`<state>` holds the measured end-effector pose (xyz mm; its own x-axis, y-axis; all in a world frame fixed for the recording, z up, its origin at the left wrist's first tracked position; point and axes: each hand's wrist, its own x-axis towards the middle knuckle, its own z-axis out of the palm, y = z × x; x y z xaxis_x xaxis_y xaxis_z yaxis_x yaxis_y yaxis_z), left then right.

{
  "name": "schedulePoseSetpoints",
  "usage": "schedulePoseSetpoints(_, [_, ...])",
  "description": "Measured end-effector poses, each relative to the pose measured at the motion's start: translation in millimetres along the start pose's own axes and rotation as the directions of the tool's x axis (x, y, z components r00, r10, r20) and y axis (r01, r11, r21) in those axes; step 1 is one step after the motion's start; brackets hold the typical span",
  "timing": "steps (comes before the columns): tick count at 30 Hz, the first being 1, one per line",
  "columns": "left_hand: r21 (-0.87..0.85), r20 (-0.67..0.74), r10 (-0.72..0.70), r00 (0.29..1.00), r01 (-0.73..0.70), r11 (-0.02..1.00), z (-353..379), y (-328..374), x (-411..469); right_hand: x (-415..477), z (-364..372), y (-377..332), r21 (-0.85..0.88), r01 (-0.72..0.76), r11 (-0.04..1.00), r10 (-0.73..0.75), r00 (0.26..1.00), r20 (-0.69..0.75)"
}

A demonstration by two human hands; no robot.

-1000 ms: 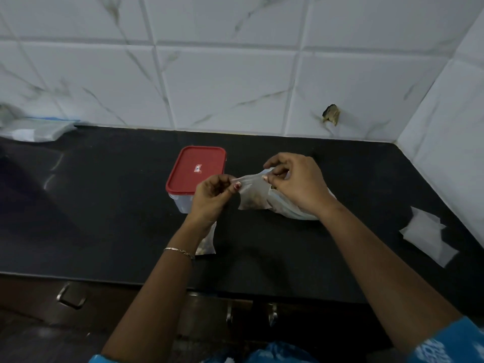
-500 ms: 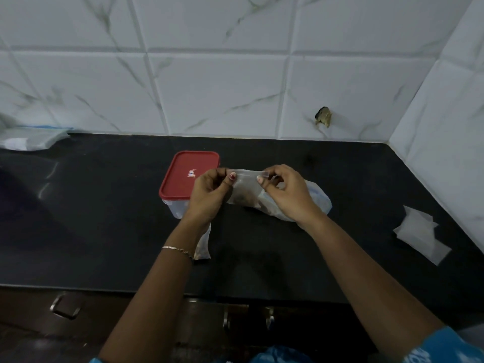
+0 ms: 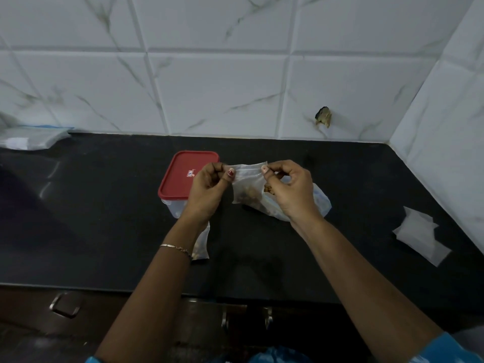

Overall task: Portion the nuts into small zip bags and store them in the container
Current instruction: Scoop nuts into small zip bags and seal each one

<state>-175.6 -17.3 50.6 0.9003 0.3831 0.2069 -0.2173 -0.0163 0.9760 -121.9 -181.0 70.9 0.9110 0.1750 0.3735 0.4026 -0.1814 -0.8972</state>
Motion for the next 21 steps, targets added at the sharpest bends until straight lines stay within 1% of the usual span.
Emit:
schedulePoseSetpoints(5, [0.016,0.065,0.013,0.998,-0.014,1.000,9,3,0,3,-7,4,-0.008,-0.002,1.000,0.002,1.000,-0.005])
schedulePoseSetpoints(9, [0.038,0.058,-0.004,0.998,0.001,0.999,15,1,3,-1,-12,5,0.088,-0.088,0.992,0.086,0.996,0.026])
schedulePoseSetpoints(11, [0.056,0.064,-0.002,0.998,-0.001,0.998,17,2,3,-3,-15,3,0.109,-0.108,0.988,0.105,0.994,0.038])
schedulePoseSetpoints(17, [0.104,0.111,-0.023,0.994,0.011,0.994,25,7,2,-1,-19,6,0.060,-0.111,0.992,0.108,0.993,0.042])
schedulePoseSetpoints(21, [0.039,0.114,-0.026,0.993,0.021,0.999,27,8,-1,4,-17,10,0.030,-0.135,0.990,0.134,0.990,0.034])
